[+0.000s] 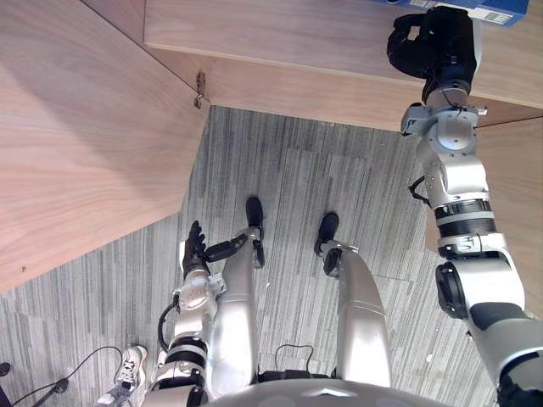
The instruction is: Walk over to the cabinet, pick up the folder, carry it to the office cabinet, place the folder inside the office cabinet, then close the office cabinet door
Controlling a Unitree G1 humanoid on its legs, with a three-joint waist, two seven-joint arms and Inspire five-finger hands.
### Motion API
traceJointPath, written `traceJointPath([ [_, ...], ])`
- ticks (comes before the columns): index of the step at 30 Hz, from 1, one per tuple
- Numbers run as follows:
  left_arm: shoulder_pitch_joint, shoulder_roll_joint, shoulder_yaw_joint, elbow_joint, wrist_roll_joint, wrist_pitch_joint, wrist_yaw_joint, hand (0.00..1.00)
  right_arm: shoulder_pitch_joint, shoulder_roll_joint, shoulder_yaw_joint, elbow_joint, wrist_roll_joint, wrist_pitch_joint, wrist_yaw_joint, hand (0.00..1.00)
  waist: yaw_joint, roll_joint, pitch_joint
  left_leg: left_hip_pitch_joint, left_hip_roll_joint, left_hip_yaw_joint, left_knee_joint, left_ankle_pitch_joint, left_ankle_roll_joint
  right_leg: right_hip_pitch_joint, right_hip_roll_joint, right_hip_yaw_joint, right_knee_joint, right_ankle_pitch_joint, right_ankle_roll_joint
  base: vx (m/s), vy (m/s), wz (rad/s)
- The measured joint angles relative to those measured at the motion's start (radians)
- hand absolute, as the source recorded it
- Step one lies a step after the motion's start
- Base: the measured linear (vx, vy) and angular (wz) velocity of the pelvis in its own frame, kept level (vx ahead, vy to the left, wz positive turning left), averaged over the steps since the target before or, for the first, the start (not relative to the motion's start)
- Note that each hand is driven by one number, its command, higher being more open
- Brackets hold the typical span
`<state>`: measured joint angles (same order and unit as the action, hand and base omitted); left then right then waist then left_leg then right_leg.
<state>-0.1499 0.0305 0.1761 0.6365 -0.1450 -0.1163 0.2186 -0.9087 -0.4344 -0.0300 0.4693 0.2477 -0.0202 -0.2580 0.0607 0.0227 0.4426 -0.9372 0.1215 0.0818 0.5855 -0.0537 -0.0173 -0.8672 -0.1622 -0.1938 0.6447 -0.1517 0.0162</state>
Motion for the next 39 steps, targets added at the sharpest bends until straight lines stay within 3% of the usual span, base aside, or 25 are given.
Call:
traceJointPath([
  [4,-0.002,-0.002,0.000,0.000,0.000,0.009,0.000,1.00,0.068,0.003,-0.019,-0.097,-0.001,-0.001,-0.011,0.00,0.013,0.000,0.000,0.008,0.010,-0.001,0.016,-0.011,-0.001,0.016,0.009,0.000,-0.002,0.000,0.000,-0.01,-0.003,-0.05],
  [5,-0.002,-0.006,0.005,0.001,0.000,0.011,0.000,1.00,0.158,0.014,-0.019,-0.223,-0.011,-0.005,-0.017,0.00,0.017,0.000,0.000,0.021,0.014,-0.001,0.024,-0.020,-0.002,0.032,0.013,0.000,-0.003,-0.001,-0.001,0.00,0.000,-0.07],
  [7,-0.002,-0.008,0.007,0.001,0.001,0.013,0.001,1.00,0.224,0.032,-0.019,-0.302,-0.015,-0.018,-0.018,0.00,0.015,0.000,0.000,0.032,0.016,-0.001,0.027,-0.026,0.000,0.045,0.014,0.000,-0.003,-0.003,-0.001,0.00,0.002,-0.05],
  [11,0.006,-0.015,0.006,0.003,0.031,0.026,0.000,1.00,0.515,0.152,-0.004,-0.509,-0.089,-0.063,-0.036,0.00,0.010,-0.001,-0.001,0.118,0.016,0.011,0.032,-0.059,0.001,0.130,0.012,0.010,-0.003,-0.021,0.006,0.00,0.000,-0.03],
  [18,0.057,-0.044,0.006,0.039,0.079,0.049,-0.019,1.00,0.831,0.286,0.126,-0.584,-0.191,-0.076,0.046,0.00,-0.014,-0.007,-0.035,0.262,0.031,0.041,0.037,-0.104,-0.002,0.277,0.013,0.010,-0.027,-0.054,0.021,0.05,-0.007,-0.03],
  [23,0.117,-0.042,-0.006,0.075,0.099,0.055,-0.032,1.00,1.027,0.376,0.158,-0.563,-0.270,-0.085,0.117,0.00,-0.021,-0.037,-0.105,0.409,0.023,0.056,-0.045,-0.109,-0.006,0.419,0.017,0.011,-0.113,-0.055,0.029,0.13,0.002,-0.03],
  [26,0.160,-0.002,-0.045,0.143,0.117,0.060,-0.041,1.00,1.067,0.388,0.160,-0.395,-0.340,-0.097,0.142,0.00,-0.041,-0.058,-0.173,0.501,0.016,0.062,-0.122,-0.100,-0.021,0.514,0.027,0.009,-0.207,-0.040,0.040,0.17,-0.011,-0.01],
  [32,0.177,0.012,-0.047,0.233,0.145,0.064,-0.048,1.00,1.015,0.380,0.122,-0.030,-0.462,-0.079,0.150,0.00,-0.061,-0.042,-0.214,0.636,-0.003,0.076,-0.268,-0.054,-0.030,0.671,0.044,0.008,-0.411,0.039,0.057,0.14,0.009,-0.04],
  [33,0.182,0.014,-0.047,0.236,0.151,0.064,-0.050,1.00,1.012,0.378,0.118,0.001,-0.474,-0.076,0.150,1.00,-0.062,-0.041,-0.216,0.655,-0.006,0.077,-0.286,-0.048,-0.031,0.688,0.043,0.008,-0.427,0.045,0.058,0.08,0.017,0.00],
  [39,0.213,0.020,-0.048,0.287,0.188,0.065,-0.055,1.00,0.983,0.378,0.009,0.252,-0.513,-0.063,0.120,1.00,-0.067,-0.031,-0.270,0.807,-0.033,0.101,-0.476,0.030,-0.038,0.796,0.044,0.012,-0.542,0.102,0.062,0.04,0.006,-0.06],
])
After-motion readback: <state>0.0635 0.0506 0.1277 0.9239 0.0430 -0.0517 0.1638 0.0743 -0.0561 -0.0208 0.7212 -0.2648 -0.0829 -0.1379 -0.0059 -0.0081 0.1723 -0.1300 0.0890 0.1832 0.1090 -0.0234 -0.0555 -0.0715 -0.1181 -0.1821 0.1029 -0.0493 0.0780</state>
